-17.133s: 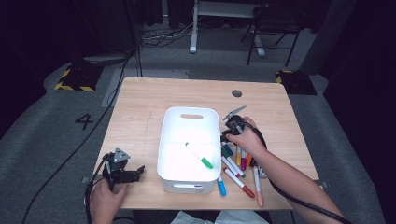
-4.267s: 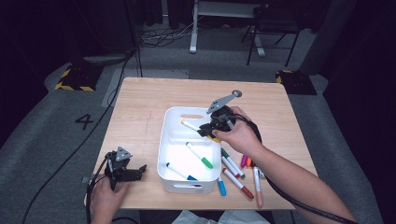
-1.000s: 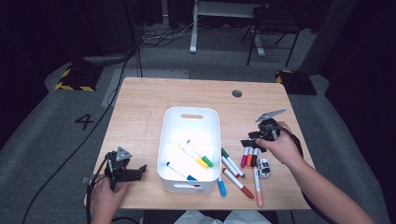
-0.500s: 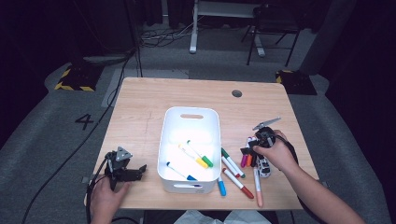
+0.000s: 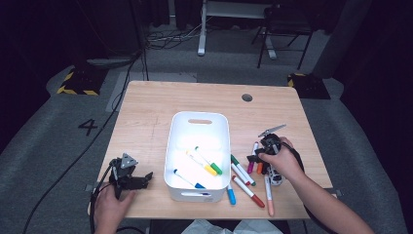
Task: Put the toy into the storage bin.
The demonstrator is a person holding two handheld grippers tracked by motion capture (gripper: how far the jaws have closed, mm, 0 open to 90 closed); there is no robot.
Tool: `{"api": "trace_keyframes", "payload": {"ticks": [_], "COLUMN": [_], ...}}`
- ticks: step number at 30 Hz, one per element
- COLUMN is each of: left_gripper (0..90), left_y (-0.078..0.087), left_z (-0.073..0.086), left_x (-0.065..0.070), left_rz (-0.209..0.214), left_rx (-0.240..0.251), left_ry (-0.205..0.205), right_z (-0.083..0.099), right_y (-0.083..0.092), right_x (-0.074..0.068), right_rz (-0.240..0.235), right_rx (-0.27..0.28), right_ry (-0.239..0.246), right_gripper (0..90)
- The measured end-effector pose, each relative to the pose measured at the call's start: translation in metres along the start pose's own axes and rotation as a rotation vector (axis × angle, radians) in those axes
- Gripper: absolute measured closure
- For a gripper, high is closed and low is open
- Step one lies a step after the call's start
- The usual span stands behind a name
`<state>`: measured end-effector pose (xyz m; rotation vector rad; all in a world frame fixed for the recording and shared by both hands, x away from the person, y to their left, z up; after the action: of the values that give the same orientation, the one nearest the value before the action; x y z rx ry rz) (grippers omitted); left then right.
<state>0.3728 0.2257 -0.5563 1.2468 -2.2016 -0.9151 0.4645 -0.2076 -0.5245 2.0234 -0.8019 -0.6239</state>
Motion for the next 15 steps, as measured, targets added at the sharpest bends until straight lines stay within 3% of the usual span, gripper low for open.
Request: {"api": "trace_keyframes", "payload": {"ticks": [6,8,12,15], "left_gripper": [11.4,11.4,11.4,11.4], "left_y": [0.000,0.000,0.000,0.000], "left_z": [0.000,0.000,0.000,0.000], "left_x": [0.000,0.000,0.000,0.000], "left_rz": [0.000,-0.001,-0.001,0.000], "left_rx": [0.000,-0.001,0.001,0.001], "left_ry": [0.000,0.000,0.000,0.001], "right_z": [-0.010,-0.014,-0.020,-0.022], "right_y": [-0.013,-0.018,-0.023,-0.025], "right_x": [0.001,0.001,0.000,-0.004], "right_rz": [0.037,0.038,0.057,0.085], "right_rx": [-0.009,-0.019,-0.004,-0.007], "right_ry": [0.024,0.019,0.022,0.039], "right_gripper": [56.6,67.7,75.7,76.7]}}
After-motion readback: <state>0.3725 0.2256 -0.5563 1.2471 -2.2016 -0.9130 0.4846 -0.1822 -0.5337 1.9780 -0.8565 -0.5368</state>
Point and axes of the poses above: each handheld gripper's, and its own axes: y roughly backward along the jaws, z roughly out of its underside, x roughly to its right, the point moved 7 cm from there along -y, roughly forward along the jaws, and after that the axes turned 2 degrees about z, right-handed, at the moved point
